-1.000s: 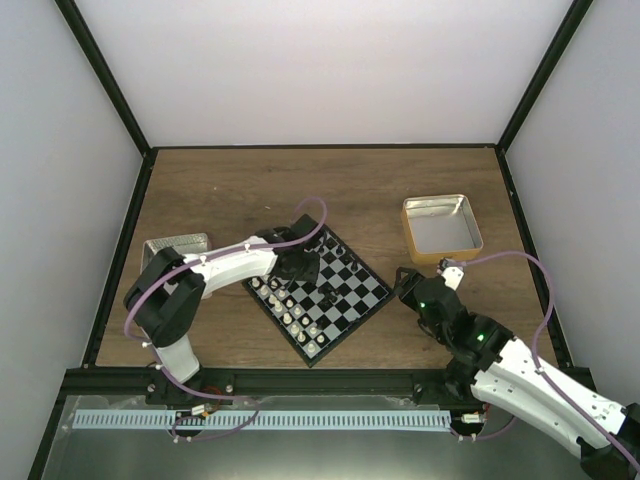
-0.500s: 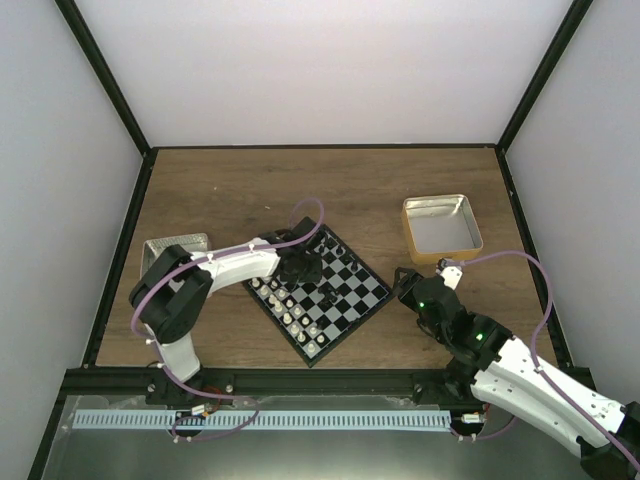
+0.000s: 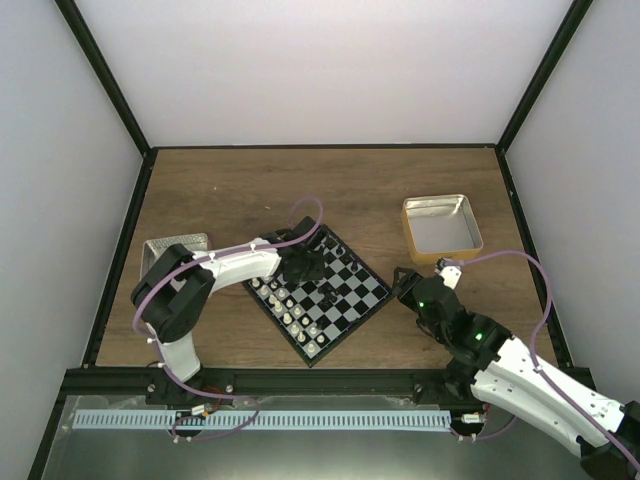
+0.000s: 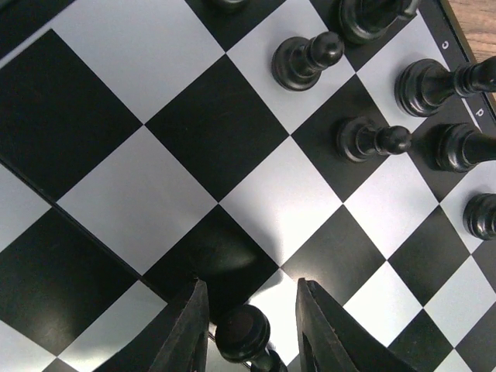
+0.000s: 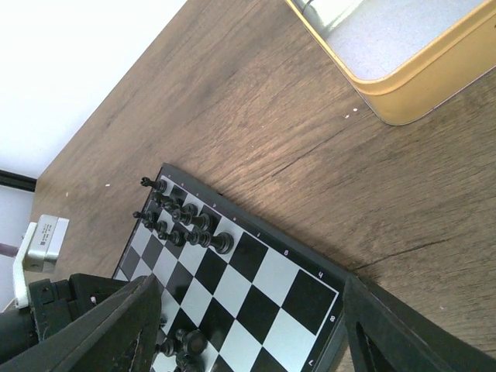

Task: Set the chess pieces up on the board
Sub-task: Pick up the chess piece from the chessboard, then place the chess piece on the chessboard.

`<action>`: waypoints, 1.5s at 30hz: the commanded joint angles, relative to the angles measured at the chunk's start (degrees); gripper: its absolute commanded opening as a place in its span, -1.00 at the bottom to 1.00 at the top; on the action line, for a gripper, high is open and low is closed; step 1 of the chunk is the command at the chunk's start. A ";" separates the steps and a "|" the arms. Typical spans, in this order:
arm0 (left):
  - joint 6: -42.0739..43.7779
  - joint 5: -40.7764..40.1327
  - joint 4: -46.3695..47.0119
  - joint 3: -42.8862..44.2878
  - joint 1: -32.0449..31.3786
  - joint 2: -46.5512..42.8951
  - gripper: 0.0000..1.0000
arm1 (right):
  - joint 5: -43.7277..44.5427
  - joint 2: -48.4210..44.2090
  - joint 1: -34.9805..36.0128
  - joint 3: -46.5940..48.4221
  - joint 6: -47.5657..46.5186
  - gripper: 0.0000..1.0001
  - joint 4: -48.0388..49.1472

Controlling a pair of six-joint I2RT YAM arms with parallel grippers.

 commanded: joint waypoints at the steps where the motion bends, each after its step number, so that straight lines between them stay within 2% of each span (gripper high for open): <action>1: -1.73 0.34 -2.04 -1.33 -0.66 0.25 -0.31 | 0.62 0.34 -0.31 -0.62 -0.58 0.32 0.95; 8: -2.38 0.84 -2.88 -1.33 -1.50 -0.06 -0.39 | 0.54 0.59 -0.31 -0.79 -0.43 0.32 1.13; 14: -2.38 -0.30 -2.33 -0.99 -1.54 0.41 -0.60 | 0.25 0.68 -0.32 -0.74 -0.61 0.32 1.28; 20: -2.51 -1.52 -1.04 -1.72 -1.54 0.16 -0.63 | -1.60 0.50 -0.31 -1.03 -2.90 0.32 3.08; 27: -5.64 -2.88 2.90 -5.18 -1.51 -5.27 -0.65 | -16.87 -0.66 -0.31 -5.49 -15.60 0.32 20.19; 32: -9.72 -1.04 6.24 -9.20 -1.40 -11.44 -0.65 | -26.47 0.95 -0.31 -8.77 -19.66 0.33 31.51; 38: -15.04 4.59 11.03 -13.43 -0.97 -18.41 -0.64 | -35.22 9.67 -0.31 -8.31 -21.59 0.33 39.78; 45: -24.81 14.71 20.32 -18.77 -0.62 -23.77 -0.64 | -43.69 22.02 -0.31 -5.38 -23.68 0.27 48.33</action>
